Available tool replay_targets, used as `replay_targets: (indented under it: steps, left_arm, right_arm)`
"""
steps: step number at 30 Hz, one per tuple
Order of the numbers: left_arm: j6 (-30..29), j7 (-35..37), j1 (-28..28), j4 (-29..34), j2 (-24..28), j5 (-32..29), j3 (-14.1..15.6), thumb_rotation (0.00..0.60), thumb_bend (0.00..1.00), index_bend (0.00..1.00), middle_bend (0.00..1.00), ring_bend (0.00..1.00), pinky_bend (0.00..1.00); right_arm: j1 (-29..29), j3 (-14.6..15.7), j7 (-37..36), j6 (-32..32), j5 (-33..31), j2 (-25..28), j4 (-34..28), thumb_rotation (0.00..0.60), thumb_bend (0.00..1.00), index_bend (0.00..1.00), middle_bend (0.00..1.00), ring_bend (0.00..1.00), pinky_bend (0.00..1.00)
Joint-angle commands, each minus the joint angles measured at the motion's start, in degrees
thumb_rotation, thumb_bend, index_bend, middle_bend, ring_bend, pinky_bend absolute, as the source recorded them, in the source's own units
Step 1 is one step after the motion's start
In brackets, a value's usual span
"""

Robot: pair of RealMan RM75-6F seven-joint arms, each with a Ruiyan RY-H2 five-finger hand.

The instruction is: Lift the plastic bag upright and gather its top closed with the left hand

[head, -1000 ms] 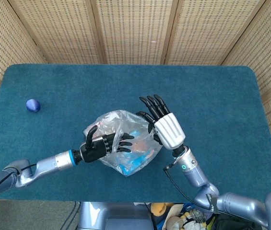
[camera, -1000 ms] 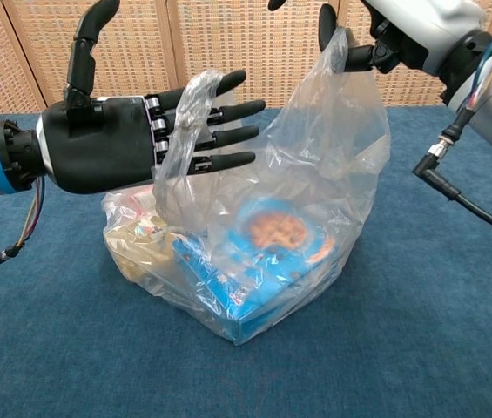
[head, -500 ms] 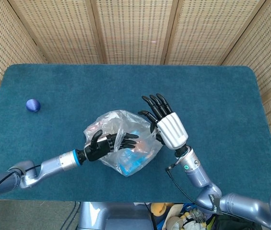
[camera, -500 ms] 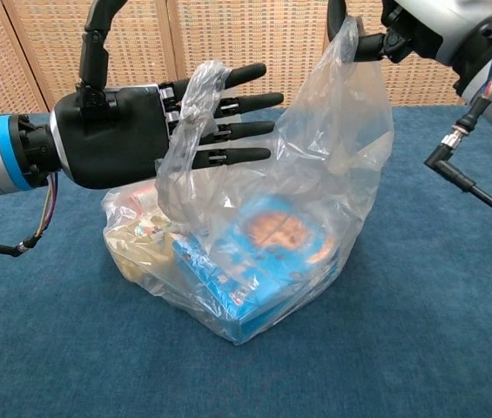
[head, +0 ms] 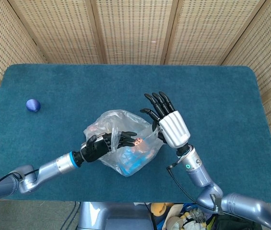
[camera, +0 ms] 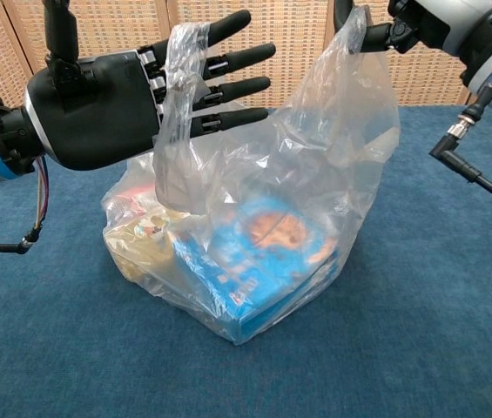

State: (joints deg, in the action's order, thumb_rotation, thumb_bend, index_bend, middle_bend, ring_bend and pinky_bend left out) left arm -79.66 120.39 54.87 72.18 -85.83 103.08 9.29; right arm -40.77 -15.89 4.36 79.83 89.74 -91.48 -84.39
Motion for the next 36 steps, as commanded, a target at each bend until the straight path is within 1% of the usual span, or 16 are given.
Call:
replay_targets:
  steps: [1, 9, 13, 16, 19, 23, 24, 27, 31, 36]
  left_arm:
    - [-0.6, -1.0, -0.3, 0.2, 0.6, 0.0, -0.2, 0.167, 0.11, 0.22, 0.11, 0.12, 0.10]
    - [-3.0, -2.6, -2.2, 1.8, 1.3, -1.7, -1.8, 0.167, 0.12, 0.25, 0.14, 0.16, 0.13]
    - [-3.8, -4.0, -3.6, 2.3, 1.6, -2.6, -2.4, 0.171, 0.12, 0.26, 0.15, 0.17, 0.14]
    - [-3.5, -7.8, -4.6, 2.4, 1.5, -3.6, -3.0, 0.177, 0.12, 0.26, 0.14, 0.16, 0.15]
    - [-3.2, -11.5, -5.3, 2.6, 1.4, -4.6, -3.7, 0.197, 0.12, 0.25, 0.13, 0.16, 0.15]
    - [-2.6, -20.0, -6.4, 3.0, 1.0, -5.9, -5.2, 0.270, 0.12, 0.24, 0.12, 0.15, 0.15]
    - [-2.1, -23.0, -6.5, 3.2, 0.9, -6.1, -5.5, 0.287, 0.12, 0.23, 0.11, 0.14, 0.15]
    - [-0.3, -29.0, -6.5, 4.2, 1.2, -6.1, -5.8, 0.311, 0.12, 0.22, 0.10, 0.13, 0.15]
    - [2.8, -31.4, -5.5, 5.7, 2.4, -6.0, -5.7, 0.313, 0.12, 0.18, 0.08, 0.11, 0.15]
    - [5.6, -32.4, -4.6, 8.1, 3.9, -7.0, -6.8, 0.318, 0.12, 0.12, 0.03, 0.08, 0.14]
  right_arm:
    - [0.0, 0.0, 0.0, 0.0, 0.0, 0.0, 0.0, 0.600, 0.94, 0.29, 0.08, 0.00, 0.00]
    - [0.0, -0.3, 0.1, 0.1, -0.1, 0.1, -0.4, 0.600, 0.94, 0.29, 0.08, 0.00, 0.00]
    - [0.0, -0.3, 0.4, 0.1, -0.1, 0.4, -0.5, 0.600, 0.94, 0.29, 0.08, 0.00, 0.00]
    - [0.0, -0.5, 0.4, 0.1, -0.2, 0.5, -0.6, 0.600, 0.94, 0.29, 0.08, 0.00, 0.00]
    - [0.0, -0.5, 0.4, 0.0, -0.3, 0.7, -0.7, 0.600, 0.94, 0.29, 0.08, 0.00, 0.00]
    - [0.0, -0.6, 0.7, -0.1, -0.3, 1.1, -1.1, 0.600, 0.94, 0.29, 0.08, 0.00, 0.00]
    - [0.0, -0.6, 0.8, -0.1, -0.2, 1.3, -1.3, 0.600, 0.94, 0.29, 0.08, 0.00, 0.00]
    - [-0.1, -0.9, 1.0, -0.2, -0.2, 1.7, -2.1, 0.600, 0.94, 0.29, 0.08, 0.00, 0.00]
    - [-0.6, -1.4, 1.8, -0.6, 0.0, 2.4, -3.1, 0.600, 0.94, 0.29, 0.09, 0.00, 0.00]
    - [-1.1, -2.2, 3.2, -1.5, -0.4, 3.8, -5.8, 0.600, 0.94, 0.29, 0.09, 0.00, 0.00]
